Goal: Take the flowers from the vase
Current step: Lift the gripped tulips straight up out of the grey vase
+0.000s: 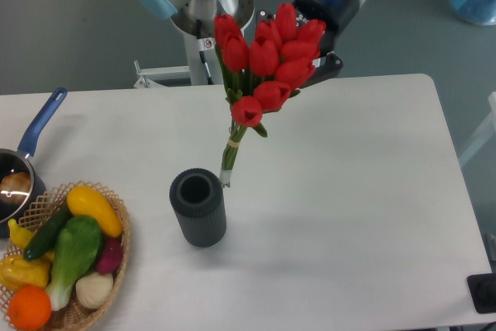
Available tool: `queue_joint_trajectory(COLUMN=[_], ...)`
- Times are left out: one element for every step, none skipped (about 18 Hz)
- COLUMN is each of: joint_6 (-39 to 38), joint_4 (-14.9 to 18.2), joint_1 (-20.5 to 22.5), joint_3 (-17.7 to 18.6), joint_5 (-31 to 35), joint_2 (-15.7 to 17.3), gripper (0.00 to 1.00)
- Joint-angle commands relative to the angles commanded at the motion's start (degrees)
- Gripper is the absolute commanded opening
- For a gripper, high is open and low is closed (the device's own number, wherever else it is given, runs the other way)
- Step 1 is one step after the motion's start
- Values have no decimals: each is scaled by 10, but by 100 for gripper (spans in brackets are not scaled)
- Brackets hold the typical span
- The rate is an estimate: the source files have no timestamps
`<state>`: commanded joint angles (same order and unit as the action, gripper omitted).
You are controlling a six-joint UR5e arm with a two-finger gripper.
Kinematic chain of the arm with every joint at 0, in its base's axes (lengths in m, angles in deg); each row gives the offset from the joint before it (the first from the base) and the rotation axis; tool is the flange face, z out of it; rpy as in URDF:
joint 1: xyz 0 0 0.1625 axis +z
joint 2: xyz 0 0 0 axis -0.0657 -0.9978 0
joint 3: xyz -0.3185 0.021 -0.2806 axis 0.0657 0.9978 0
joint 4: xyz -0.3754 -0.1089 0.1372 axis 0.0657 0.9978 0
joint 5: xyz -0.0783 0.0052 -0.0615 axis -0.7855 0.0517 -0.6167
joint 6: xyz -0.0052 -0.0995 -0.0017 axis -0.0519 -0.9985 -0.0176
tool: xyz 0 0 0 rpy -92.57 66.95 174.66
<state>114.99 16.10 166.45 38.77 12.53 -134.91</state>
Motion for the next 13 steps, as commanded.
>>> queue_joint_trajectory(joint_6=[0, -1, -1, -1, -1, -1, 0, 0, 0, 0, 0, 0, 0], joint_4=[0, 0, 0, 1, 1, 0, 0, 0, 0, 0, 0, 0, 0], joint_1=[1, 1, 1, 2, 3, 3, 4, 4, 5, 5, 5, 5, 4], joint_3=[-9, -17, -22, -27, -28, -29, -30, -30, -30, -30, -30, -30, -30], joint_5=[0, 1, 1, 1, 1, 1, 1, 1, 1, 1, 1, 2, 2], joint_2=[-8, -13, -17, -19, -23, -24, -25, -25, -25, -24, -25, -25, -24], gripper=[24, 24, 24, 24, 24, 24, 24, 24, 24, 24, 24, 24, 24])
